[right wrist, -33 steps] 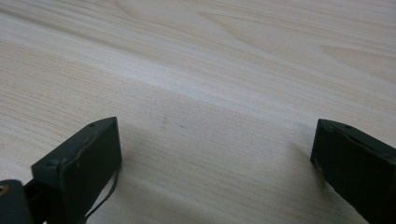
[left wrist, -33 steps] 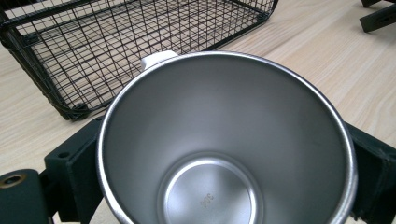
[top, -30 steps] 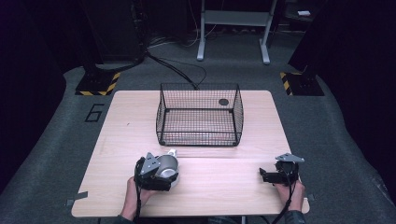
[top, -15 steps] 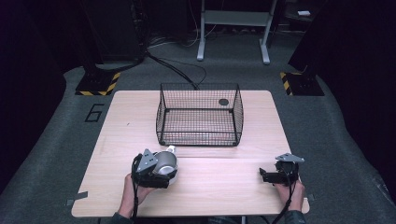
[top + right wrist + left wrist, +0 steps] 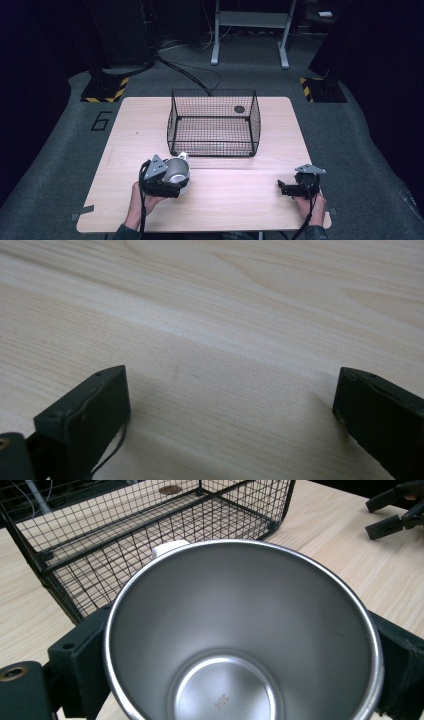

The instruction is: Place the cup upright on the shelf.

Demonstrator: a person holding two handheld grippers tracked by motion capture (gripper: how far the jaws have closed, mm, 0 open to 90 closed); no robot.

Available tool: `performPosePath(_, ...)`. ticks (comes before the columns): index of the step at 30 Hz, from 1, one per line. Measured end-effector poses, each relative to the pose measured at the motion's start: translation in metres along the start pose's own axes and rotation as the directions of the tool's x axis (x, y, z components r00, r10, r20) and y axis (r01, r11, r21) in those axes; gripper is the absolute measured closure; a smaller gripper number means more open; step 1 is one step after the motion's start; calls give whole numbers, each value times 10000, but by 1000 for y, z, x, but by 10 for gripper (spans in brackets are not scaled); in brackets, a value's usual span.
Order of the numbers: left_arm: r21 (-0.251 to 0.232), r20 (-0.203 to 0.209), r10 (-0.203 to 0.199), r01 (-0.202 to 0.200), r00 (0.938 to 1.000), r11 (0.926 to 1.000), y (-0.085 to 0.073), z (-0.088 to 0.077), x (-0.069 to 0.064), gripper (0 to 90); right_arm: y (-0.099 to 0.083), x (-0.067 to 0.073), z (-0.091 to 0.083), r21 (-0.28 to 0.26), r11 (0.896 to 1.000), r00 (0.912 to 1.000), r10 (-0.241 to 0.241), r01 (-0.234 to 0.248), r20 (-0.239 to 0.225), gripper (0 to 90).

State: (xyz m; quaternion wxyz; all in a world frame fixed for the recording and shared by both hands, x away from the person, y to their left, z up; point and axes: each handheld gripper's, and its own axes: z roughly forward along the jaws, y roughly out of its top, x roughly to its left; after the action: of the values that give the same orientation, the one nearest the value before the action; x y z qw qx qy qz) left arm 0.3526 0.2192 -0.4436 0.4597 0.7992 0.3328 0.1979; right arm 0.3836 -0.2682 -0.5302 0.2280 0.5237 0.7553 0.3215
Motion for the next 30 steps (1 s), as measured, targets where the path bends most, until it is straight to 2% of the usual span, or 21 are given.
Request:
performPosePath(13,-42,158,214,-214,9996,9998,17,0,4,67,0,0,0,6,10000,10000,-11,11,-7,15)
performPosePath(30,-412,337,396,-382,9986,9984,45,-7,9,67,0,1,0,-39,10000,9999,67,-68,-76,15)
